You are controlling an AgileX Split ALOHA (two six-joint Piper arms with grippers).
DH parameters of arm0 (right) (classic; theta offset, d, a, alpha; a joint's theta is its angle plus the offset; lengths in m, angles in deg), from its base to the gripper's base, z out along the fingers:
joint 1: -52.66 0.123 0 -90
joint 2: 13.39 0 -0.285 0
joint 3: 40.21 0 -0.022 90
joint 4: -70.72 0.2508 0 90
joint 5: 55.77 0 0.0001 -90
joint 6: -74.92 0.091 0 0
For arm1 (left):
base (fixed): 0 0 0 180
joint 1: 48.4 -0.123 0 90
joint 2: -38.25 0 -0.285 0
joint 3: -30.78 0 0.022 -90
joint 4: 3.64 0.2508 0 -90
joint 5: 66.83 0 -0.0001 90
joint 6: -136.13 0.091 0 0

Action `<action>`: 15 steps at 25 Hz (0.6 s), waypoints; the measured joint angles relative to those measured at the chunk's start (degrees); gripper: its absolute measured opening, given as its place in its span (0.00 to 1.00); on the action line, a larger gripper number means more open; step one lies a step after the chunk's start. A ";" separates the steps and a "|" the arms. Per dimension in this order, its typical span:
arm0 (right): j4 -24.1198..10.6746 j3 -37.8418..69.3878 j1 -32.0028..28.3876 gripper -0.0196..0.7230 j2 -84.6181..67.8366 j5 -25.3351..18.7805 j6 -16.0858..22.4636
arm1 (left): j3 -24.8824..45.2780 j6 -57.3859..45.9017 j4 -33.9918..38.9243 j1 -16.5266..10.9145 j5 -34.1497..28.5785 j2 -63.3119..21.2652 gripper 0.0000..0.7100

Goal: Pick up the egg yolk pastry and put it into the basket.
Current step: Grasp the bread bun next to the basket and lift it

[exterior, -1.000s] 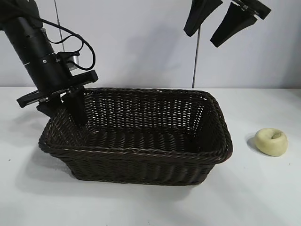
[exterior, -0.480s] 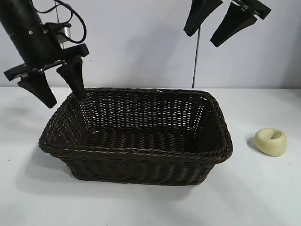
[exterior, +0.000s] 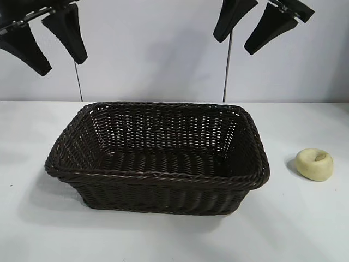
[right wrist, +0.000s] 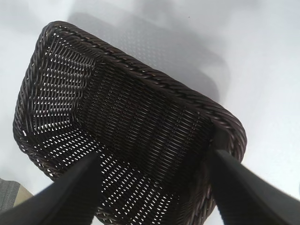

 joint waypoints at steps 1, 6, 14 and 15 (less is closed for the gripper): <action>0.00 0.00 0.00 0.68 0.00 0.00 0.00 | 2.11 -0.12 -0.64 0.00 2.00 -1.84 0.70; 0.00 0.00 0.00 0.68 0.00 0.00 0.00 | 6.80 -0.24 -6.84 0.00 7.41 -5.88 0.70; 0.00 0.00 0.00 0.68 0.00 0.00 0.00 | 7.06 -0.30 -14.80 0.00 11.55 -2.78 0.70; 0.00 0.00 0.00 0.68 0.00 0.00 0.00 | 7.19 -0.30 -14.83 0.00 11.73 -2.78 0.70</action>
